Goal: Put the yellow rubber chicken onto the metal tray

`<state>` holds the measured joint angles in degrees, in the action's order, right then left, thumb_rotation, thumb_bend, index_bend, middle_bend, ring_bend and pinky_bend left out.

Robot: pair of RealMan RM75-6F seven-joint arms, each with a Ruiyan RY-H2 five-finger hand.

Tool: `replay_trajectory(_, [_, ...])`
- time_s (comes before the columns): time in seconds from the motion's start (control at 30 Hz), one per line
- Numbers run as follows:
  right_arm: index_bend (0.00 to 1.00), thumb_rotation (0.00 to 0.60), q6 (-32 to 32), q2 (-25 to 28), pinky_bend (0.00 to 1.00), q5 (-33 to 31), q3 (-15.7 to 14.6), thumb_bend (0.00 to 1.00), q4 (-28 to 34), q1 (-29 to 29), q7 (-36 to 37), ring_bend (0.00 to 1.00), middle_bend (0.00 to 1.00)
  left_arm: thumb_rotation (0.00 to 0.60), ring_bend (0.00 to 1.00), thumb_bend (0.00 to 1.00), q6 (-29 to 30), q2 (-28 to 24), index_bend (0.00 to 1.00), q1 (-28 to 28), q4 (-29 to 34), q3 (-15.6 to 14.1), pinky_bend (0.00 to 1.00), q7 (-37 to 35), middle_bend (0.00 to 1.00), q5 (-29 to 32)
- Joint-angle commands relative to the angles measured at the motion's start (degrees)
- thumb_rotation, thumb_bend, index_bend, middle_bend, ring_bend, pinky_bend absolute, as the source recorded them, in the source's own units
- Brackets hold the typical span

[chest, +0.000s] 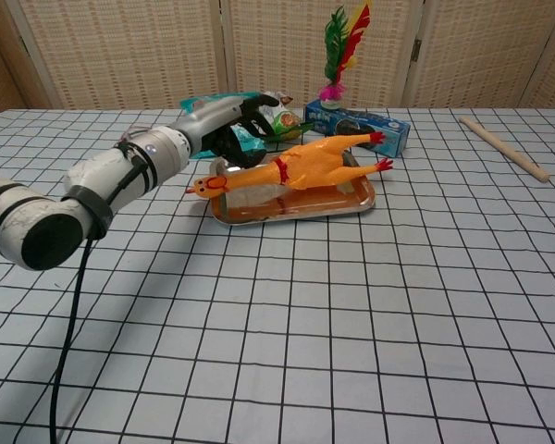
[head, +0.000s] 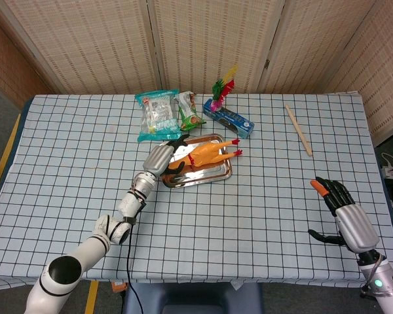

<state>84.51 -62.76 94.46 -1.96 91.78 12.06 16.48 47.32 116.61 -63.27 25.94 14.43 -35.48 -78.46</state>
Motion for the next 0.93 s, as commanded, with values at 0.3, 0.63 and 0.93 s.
replay_trajectory(0.3, [0.0,0.6,4.5,0.2,0.0,-0.4,-0.6,0.09,1.9,-5.1,-14.5,0.0,0.0,0.6,0.0,0.45,22.8,-33.0,0.0,21.8,53.5,-11.3,0.12,24.5,0.0,-5.4])
replay_trajectory(0.63, [0.0,0.6,9.6,-3.5,0.0,-5.3,0.5,0.09,0.4,-11.2,-24.9,0.0,0.0,0.6,0.0,0.45,49.6,-42.9,0.0,48.5,60.1,-23.5,0.08,34.6,0.0,-7.7])
replay_trajectory(0.93, [0.0,0.6,9.9,-3.1,0.0,-1.4,-0.7,0.09,0.1,-12.1,-22.2,0.0,0.0,0.6,0.0,0.45,52.2,-43.2,0.0,52.8,57.4,-22.7,0.07,34.5,0.0,-10.9])
